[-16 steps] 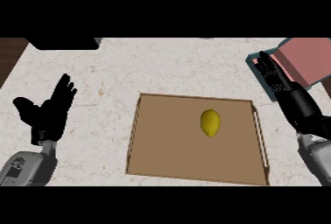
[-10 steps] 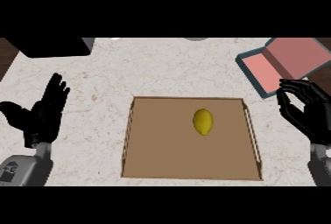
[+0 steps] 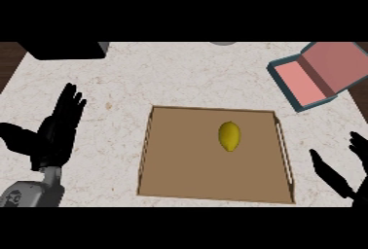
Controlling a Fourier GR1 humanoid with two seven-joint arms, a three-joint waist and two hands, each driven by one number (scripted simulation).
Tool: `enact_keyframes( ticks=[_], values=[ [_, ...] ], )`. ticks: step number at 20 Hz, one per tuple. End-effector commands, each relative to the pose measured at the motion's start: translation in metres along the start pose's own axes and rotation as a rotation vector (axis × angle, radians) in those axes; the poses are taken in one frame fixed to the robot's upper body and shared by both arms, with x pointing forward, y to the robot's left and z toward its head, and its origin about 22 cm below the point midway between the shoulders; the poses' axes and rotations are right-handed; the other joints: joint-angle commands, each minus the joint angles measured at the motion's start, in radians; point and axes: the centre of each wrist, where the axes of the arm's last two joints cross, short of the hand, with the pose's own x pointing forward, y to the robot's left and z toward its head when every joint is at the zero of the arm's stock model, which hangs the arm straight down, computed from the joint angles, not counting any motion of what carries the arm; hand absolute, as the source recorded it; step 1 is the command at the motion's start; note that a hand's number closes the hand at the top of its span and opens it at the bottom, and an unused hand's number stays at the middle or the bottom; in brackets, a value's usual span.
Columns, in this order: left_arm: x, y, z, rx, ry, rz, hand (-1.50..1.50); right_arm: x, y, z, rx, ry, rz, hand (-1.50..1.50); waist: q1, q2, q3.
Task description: Pick the lemon from the tray and place it in the cardboard box
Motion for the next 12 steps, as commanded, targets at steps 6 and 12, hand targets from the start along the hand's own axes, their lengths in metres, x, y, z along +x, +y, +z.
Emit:
enact_keyframes(
  ticks=[6,12],
  values=[
    [0.006,-0.002,0.007,-0.038,-0.018,0.017,0.0,0.038,-0.046,0.013,0.37,0.082,0.353,-1.5,0.042,0.009,-0.008],
    [0.013,-0.009,0.005,-0.04,-0.012,0.004,0.0,0.12,-0.042,0.015,0.552,0.208,0.388,-1.5,0.043,0.007,-0.004]
  ],
)
